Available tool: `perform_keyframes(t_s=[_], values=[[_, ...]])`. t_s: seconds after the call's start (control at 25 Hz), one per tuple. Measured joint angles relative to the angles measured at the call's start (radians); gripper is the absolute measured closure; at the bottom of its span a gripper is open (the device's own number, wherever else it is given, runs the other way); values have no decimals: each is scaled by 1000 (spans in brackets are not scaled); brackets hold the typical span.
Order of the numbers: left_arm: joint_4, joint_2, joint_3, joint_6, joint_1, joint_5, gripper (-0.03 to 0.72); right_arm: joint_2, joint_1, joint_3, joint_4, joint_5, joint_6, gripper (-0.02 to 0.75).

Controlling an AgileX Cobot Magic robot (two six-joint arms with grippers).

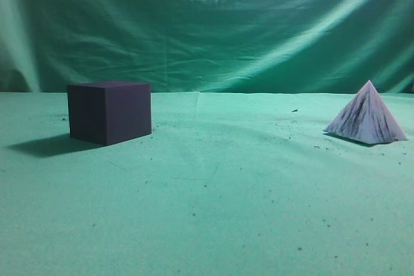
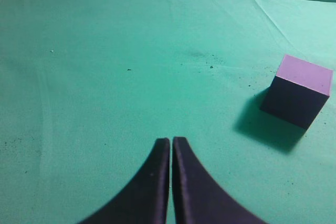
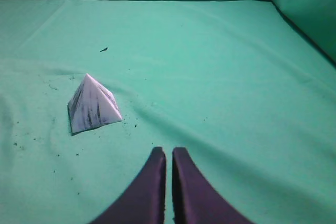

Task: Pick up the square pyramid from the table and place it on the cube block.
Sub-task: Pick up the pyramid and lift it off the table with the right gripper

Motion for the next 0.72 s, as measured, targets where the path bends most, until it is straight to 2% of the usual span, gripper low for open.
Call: perform_keyframes(t_s=[0.72], values=[[0, 0, 0, 0, 0, 0, 688, 0, 0, 0, 0, 0, -1, 738]])
